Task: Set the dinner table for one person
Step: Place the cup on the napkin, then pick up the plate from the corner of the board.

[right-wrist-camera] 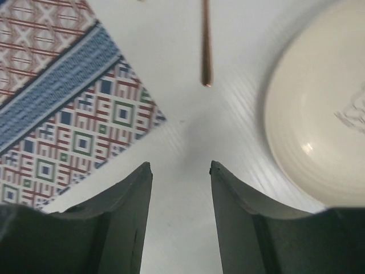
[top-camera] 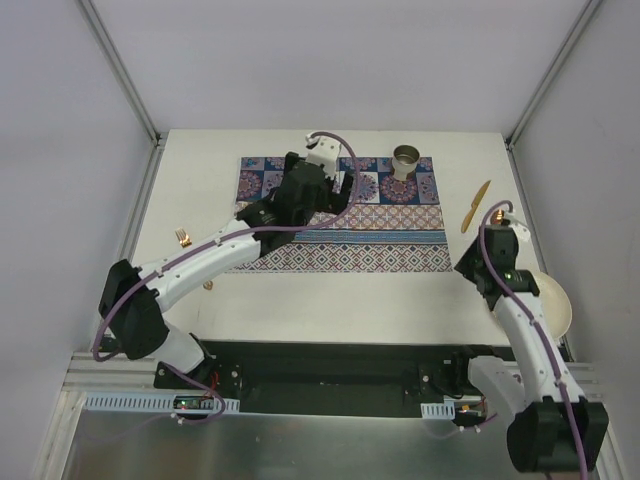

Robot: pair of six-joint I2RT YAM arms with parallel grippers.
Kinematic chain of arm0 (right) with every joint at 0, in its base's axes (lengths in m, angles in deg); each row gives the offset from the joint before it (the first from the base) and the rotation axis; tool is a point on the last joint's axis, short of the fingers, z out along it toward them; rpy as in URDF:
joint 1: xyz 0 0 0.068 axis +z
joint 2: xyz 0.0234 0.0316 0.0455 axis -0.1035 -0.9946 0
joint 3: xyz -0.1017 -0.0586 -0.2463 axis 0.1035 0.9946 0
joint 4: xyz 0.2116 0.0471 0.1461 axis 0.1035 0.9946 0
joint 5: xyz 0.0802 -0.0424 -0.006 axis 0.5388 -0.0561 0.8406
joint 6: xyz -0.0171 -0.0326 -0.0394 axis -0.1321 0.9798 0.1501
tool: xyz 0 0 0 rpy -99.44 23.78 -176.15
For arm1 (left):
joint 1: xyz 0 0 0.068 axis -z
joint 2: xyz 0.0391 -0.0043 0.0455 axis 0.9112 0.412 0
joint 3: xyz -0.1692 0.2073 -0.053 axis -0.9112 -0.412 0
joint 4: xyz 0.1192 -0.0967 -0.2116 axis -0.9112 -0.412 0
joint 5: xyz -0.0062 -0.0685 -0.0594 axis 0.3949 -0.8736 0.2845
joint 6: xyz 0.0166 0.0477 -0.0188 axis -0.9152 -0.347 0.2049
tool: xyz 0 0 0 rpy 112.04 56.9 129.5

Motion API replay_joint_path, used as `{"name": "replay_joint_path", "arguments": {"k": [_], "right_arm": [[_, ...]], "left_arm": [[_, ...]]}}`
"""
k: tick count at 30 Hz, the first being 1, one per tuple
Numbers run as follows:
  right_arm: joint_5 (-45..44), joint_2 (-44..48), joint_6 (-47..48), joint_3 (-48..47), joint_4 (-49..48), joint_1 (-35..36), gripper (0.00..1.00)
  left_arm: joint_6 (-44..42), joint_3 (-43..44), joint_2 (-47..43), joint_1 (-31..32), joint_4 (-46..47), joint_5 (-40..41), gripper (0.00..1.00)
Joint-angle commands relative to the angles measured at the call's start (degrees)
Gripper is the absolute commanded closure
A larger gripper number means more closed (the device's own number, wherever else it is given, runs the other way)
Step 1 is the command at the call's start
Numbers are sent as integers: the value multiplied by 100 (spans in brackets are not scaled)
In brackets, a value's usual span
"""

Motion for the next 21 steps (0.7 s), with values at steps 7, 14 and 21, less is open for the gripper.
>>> {"name": "replay_joint_path", "arguments": {"k": [7, 14, 21], "right_arm": [[-1870, 1522, -1386, 564, 1456, -24, 57], [-3108, 1601, -1047, 169, 1326, -24, 59], [-4233, 873, -711, -1097, 1844, -85, 58]], "left_arm": [[-391, 1335, 1115, -101, -277, -3187, 1], [-375, 2670, 2389, -110, -1182, -5368, 1], [776, 3506, 3637, 4, -1219, -7118, 9]]}}
